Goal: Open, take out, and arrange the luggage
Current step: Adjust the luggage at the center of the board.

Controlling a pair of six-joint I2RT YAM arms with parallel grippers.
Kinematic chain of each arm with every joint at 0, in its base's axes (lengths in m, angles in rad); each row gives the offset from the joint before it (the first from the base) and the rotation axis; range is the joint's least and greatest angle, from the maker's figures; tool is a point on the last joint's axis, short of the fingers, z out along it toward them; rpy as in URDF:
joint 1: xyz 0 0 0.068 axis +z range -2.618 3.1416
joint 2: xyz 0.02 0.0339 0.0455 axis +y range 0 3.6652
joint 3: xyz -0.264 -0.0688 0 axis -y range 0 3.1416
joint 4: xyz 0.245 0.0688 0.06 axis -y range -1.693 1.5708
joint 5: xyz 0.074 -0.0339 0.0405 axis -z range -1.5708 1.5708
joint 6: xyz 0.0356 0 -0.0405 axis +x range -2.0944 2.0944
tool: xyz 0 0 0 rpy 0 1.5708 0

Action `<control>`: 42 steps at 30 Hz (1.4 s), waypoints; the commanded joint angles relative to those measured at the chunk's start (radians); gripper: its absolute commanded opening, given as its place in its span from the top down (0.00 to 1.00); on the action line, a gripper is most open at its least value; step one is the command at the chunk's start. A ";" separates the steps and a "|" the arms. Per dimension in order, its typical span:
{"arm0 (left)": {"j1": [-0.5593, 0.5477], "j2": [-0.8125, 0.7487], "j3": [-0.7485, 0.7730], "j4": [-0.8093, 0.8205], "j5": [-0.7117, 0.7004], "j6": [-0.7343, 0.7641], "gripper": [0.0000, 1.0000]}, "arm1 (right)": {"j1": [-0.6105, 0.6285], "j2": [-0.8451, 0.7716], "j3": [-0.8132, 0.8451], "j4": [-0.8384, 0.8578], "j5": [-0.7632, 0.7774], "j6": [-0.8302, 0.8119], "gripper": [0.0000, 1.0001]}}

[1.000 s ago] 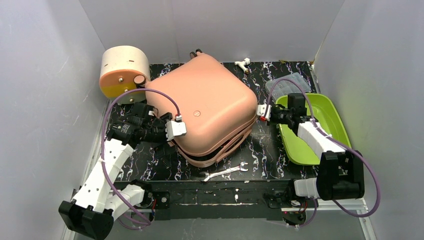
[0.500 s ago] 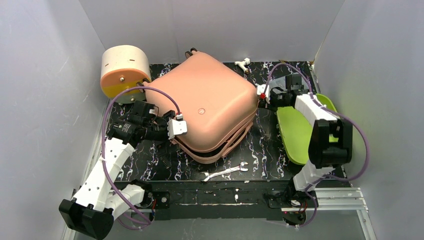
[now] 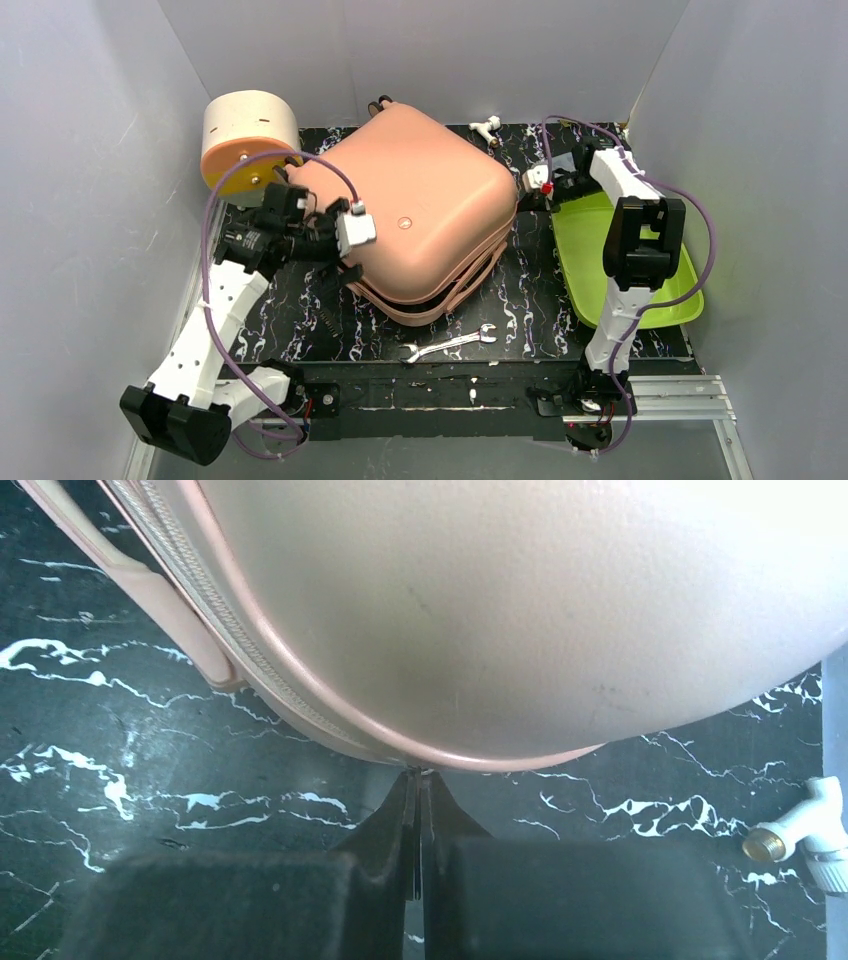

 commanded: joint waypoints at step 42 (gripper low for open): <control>0.126 0.981 0.747 0.477 -0.029 -0.404 0.05 | 0.104 0.240 0.202 0.534 0.129 0.128 0.83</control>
